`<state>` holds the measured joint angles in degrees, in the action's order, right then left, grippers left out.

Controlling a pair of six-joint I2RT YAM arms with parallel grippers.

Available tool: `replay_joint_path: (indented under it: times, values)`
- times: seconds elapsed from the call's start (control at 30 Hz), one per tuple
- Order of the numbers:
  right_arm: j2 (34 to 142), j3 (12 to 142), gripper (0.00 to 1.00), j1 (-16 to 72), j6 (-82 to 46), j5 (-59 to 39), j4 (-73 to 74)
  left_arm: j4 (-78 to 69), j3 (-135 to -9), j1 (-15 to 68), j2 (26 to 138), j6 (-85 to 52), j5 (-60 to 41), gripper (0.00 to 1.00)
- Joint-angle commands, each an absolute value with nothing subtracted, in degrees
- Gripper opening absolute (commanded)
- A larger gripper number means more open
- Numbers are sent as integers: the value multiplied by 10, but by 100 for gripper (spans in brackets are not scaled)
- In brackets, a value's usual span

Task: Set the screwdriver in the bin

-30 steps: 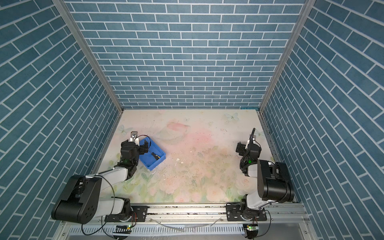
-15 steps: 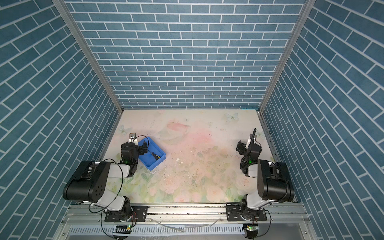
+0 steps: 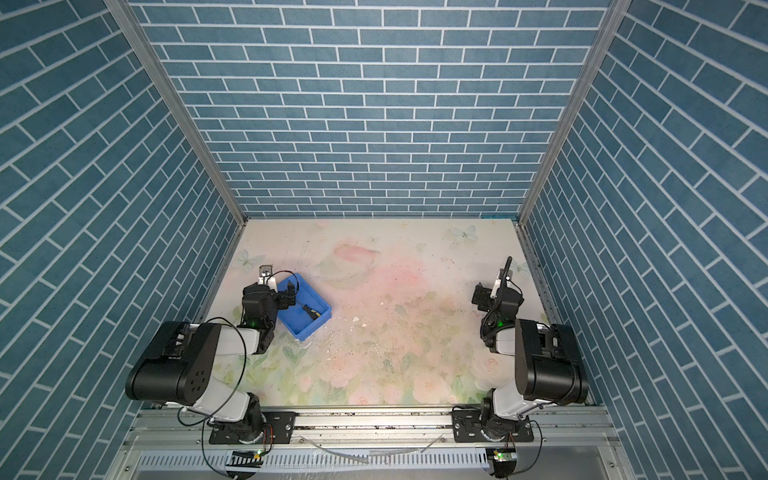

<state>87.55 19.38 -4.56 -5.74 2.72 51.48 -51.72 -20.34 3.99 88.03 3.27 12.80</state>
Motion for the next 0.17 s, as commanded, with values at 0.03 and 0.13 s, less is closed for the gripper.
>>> replay_joint_path:
  times: [0.03, 0.13]
  values:
    - [878, 209, 95, -47, -59, 19, 522, -519, -213, 38, 880, 34, 121, 100]
    - [876, 202, 95, -47, -62, 21, 532, -521, -212, 38, 880, 35, 121, 100]
